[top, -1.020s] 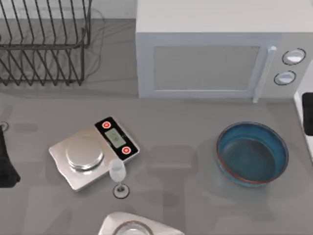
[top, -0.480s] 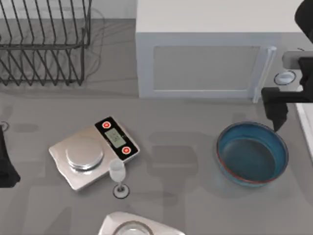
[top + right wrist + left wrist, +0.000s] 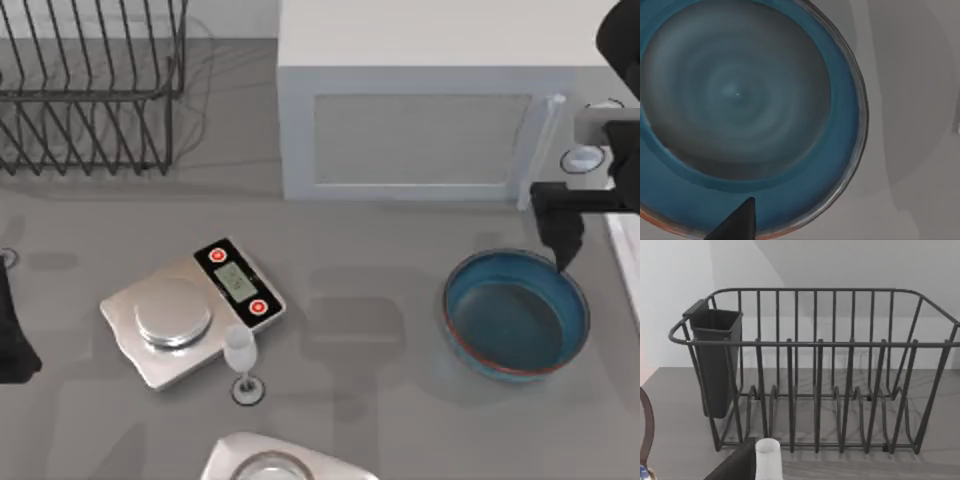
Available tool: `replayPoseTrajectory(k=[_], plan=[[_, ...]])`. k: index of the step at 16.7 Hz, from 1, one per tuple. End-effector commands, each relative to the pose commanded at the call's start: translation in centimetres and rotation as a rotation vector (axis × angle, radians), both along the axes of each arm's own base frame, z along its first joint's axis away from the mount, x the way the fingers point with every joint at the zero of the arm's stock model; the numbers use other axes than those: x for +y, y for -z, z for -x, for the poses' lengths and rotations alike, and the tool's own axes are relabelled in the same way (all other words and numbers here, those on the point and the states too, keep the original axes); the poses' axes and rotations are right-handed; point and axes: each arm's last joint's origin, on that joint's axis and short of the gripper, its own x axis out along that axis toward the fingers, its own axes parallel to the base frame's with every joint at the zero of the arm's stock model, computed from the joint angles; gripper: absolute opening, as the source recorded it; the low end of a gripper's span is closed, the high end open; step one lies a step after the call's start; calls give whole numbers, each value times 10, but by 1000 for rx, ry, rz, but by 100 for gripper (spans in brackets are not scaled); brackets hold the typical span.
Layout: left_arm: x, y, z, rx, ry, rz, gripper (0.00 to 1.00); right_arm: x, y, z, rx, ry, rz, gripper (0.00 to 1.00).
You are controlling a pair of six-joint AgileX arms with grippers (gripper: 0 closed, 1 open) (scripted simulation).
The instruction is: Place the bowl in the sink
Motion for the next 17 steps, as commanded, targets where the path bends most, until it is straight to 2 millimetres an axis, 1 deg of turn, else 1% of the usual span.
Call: replayPoseTrajectory(k=[2, 7, 9, 10, 14, 17], plan=[[0, 0, 0, 0, 0, 0, 100, 1, 16, 0, 4, -2, 1, 100], [0, 0, 0, 0, 0, 0, 100, 2, 76, -2, -9, -4, -3, 100], [0, 0, 0, 0, 0, 0, 100, 2, 91, 0, -3, -2, -1, 100], [0, 0, 0, 0, 0, 0, 100, 1, 95, 0, -1, -2, 0, 100], [0, 0, 0, 0, 0, 0, 100, 1, 95, 0, -1, -2, 0, 100], [0, 0, 0, 0, 0, 0, 100, 1, 95, 0, -1, -2, 0, 77]])
